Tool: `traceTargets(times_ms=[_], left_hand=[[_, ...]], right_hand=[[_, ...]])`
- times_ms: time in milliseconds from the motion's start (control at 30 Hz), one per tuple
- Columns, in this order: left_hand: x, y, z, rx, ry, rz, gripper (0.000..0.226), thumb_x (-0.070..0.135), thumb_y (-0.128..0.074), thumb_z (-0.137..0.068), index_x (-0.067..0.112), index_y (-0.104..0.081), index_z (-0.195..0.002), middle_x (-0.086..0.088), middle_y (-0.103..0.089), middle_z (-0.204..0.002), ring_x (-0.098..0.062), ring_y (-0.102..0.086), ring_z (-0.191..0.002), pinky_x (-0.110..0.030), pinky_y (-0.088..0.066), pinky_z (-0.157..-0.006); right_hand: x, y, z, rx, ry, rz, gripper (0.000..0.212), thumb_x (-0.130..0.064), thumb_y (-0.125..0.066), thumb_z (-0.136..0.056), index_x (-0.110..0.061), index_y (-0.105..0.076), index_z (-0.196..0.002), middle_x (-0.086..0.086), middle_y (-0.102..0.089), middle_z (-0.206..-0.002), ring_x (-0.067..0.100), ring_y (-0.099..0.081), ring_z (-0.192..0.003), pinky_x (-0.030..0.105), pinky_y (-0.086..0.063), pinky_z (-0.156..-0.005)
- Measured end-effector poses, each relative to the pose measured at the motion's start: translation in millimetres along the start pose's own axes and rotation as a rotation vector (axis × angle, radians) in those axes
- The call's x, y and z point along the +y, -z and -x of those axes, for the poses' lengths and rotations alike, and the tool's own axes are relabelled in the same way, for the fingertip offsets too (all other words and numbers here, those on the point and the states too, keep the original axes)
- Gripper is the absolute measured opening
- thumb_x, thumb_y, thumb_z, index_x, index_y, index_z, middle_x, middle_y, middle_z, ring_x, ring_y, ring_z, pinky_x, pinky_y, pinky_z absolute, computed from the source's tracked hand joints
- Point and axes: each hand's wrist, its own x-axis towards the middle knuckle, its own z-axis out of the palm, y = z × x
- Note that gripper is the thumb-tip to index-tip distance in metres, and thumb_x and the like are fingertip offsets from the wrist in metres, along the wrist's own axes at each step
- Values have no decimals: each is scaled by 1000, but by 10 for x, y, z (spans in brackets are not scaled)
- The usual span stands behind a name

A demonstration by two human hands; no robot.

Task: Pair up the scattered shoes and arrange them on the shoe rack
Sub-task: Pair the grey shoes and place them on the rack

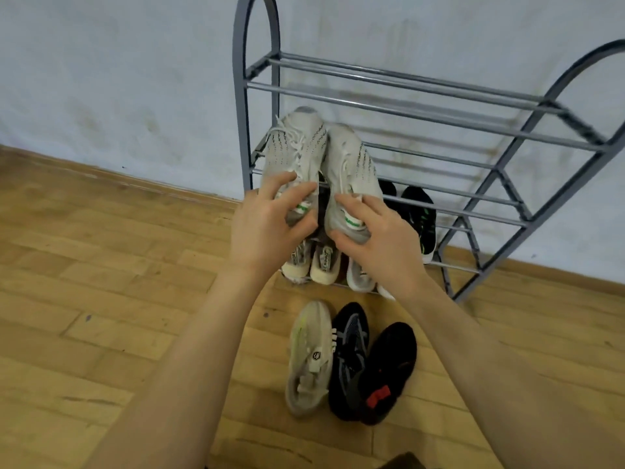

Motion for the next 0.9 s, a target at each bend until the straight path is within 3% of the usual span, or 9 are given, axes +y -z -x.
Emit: traceTargets(times_ms=[300,533,667,800,900], left_hand=[[-419,-672,-701,-133,-26,15,44,49,-44,-81,33,-61,-117,2,-52,-130,-32,-58,-97,-46,-52,-73],[-676,-1076,-1238,-167,-52,-5,44,48,-46,-79,28,-63,-114,-5,-52,-130,-38,-57,-93,-48,-52,-71],[-768,-1127,-1274,-269,34,23,50,55,-43,-78,35,-52,-123,-7,-34,-143,-39,-52,-108,-51,-50,-80],[-735,-1051,-1207,-320,28,-47,51,48,-49,-85,42,-36,-134,-5,-20,-150,-39,-41,-123,-52,-48,-86],[-767,-1006,-1186,-362,24,-13,52,48,-48,-86,45,-31,-135,0,-27,-144,-38,-45,-118,-52,-49,-84]], right_hand=[[626,-443,-587,7,-54,39,52,-46,-56,-80,-34,-52,-129,-3,-60,-114,25,-62,-97,43,-53,-74],[941,-740,-1085,-7,-117,10,54,-51,-52,-79,-36,-47,-131,-5,-55,-124,25,-59,-105,46,-50,-80],[957,-783,-1166,-35,-173,12,64,-53,-59,-81,-44,-30,-137,0,-34,-146,28,-48,-122,50,-48,-87],[874,-709,-1098,-28,-173,-36,77,-55,-55,-80,-58,-2,-136,7,-8,-156,32,-43,-127,52,-52,-80],[817,-731,-1093,-34,-98,109,68,-50,-48,-86,-52,-8,-140,13,-3,-156,40,-41,-126,54,-53,-75]])
